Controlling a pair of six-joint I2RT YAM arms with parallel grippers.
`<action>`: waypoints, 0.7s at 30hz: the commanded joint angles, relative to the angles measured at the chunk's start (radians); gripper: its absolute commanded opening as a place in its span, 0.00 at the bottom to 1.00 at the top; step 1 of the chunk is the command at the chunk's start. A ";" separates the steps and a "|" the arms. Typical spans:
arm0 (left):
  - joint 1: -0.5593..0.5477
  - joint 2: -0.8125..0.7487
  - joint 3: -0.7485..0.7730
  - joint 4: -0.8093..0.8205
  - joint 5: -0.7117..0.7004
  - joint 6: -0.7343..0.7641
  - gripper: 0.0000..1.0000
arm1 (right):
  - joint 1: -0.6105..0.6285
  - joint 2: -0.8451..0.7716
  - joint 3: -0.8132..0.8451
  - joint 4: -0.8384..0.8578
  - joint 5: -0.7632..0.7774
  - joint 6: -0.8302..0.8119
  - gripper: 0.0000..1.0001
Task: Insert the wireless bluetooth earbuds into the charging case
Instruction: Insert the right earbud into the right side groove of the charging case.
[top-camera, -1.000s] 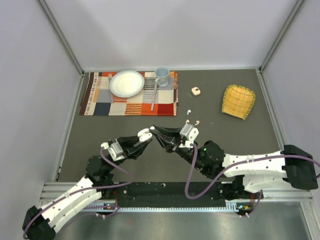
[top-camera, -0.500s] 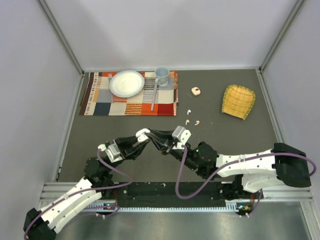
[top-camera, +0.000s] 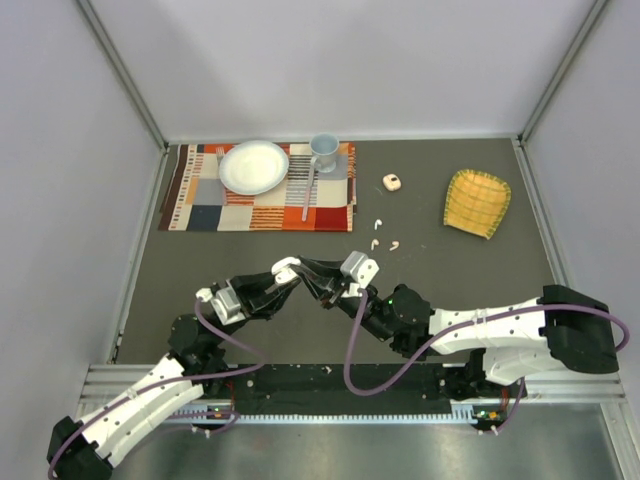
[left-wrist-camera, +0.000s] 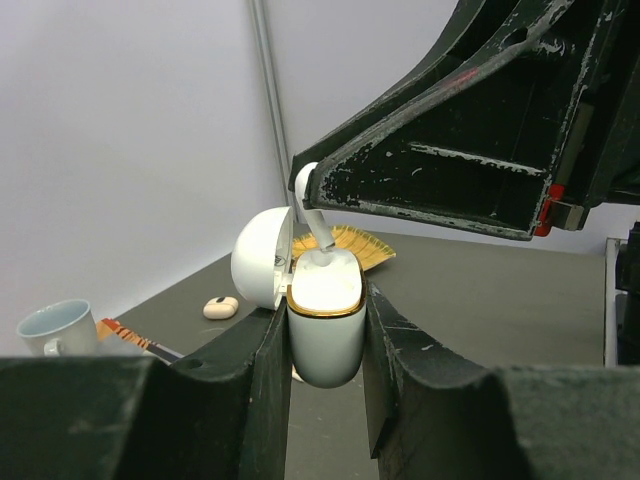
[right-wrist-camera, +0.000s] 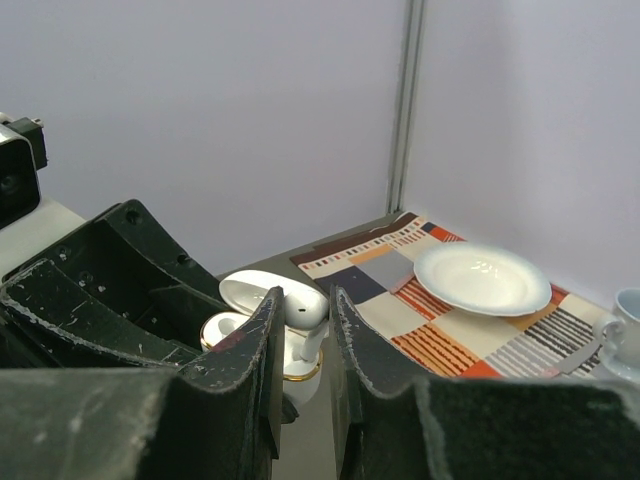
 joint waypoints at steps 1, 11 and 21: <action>-0.003 -0.015 -0.059 0.048 -0.003 -0.003 0.00 | 0.019 0.007 0.036 0.021 0.012 0.006 0.00; -0.003 -0.015 -0.062 0.060 -0.014 -0.009 0.00 | 0.019 0.010 0.036 0.000 -0.003 0.026 0.00; -0.003 -0.012 -0.064 0.059 -0.020 -0.010 0.00 | 0.029 0.033 0.045 0.006 -0.006 0.012 0.00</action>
